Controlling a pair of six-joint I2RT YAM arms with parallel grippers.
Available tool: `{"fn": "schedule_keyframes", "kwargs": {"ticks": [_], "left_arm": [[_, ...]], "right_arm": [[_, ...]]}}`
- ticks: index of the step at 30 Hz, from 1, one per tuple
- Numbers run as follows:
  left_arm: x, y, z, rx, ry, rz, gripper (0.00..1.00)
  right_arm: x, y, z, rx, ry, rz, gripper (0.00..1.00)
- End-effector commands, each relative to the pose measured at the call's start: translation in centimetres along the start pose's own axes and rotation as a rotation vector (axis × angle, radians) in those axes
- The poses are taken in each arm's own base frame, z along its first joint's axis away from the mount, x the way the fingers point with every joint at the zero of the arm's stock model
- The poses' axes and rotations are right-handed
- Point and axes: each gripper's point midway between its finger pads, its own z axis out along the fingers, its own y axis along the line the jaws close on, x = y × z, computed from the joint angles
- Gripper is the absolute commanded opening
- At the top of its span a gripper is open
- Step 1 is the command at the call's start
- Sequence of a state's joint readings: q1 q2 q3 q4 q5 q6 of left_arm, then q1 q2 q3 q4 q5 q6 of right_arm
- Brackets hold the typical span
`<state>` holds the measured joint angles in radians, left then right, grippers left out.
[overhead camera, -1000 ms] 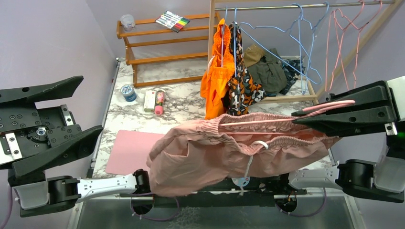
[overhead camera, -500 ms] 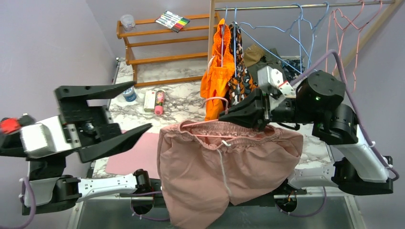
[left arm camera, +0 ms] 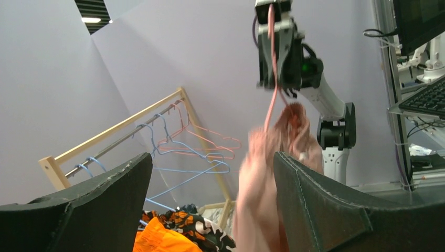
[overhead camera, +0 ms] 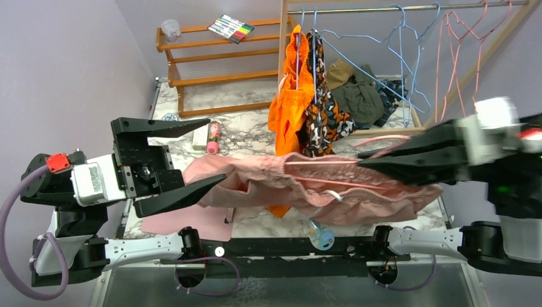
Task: Place the shorts on the hanger
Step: Hang the shorts on the hanger.
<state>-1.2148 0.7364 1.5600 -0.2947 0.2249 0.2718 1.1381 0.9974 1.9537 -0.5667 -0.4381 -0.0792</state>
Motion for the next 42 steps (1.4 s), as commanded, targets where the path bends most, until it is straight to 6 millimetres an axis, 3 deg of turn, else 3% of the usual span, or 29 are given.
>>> {"fn": "schedule_keyframes", "kwargs": {"ticks": [1, 3, 7, 9, 10, 16, 20, 31, 42], "left_arm": [[-1.3, 0.1, -0.3, -0.008, -0.048, -0.018, 0.88], [-1.1, 0.2, 0.0, -0.009, -0.035, -0.019, 0.88], [-0.6, 0.1, 0.7, 0.004, -0.018, -0.017, 0.87], [-0.5, -0.2, 1.0, 0.022, -0.016, -0.019, 0.88], [-0.3, -0.4, 1.2, 0.035, -0.013, -0.023, 0.88], [2.9, -1.3, 2.2, 0.065, 0.061, -0.048, 0.88], [5.8, -2.1, 3.1, 0.104, 0.157, -0.073, 0.88], [15.0, -5.3, 3.6, 0.213, 0.430, -0.163, 0.84], [19.5, -5.4, 3.3, 0.195, 0.564, -0.150, 0.73]], "right_arm": [[9.3, -1.5, 2.5, 0.042, 0.208, 0.088, 0.01], [9.6, -1.4, 2.5, 0.040, 0.217, 0.092, 0.01], [3.0, -0.1, 2.7, -0.052, 0.087, 0.061, 0.01], [1.2, 0.2, 2.6, -0.077, 0.046, 0.046, 0.01], [1.3, 0.2, 2.7, -0.077, 0.047, 0.045, 0.01], [7.8, -0.7, 3.0, -0.019, 0.177, 0.078, 0.01], [10.3, -1.0, 2.7, 0.012, 0.217, 0.089, 0.01], [14.4, -1.9, 1.2, 0.092, 0.324, 0.078, 0.01], [15.6, -1.3, 0.5, 0.081, 0.355, 0.099, 0.01]]}}
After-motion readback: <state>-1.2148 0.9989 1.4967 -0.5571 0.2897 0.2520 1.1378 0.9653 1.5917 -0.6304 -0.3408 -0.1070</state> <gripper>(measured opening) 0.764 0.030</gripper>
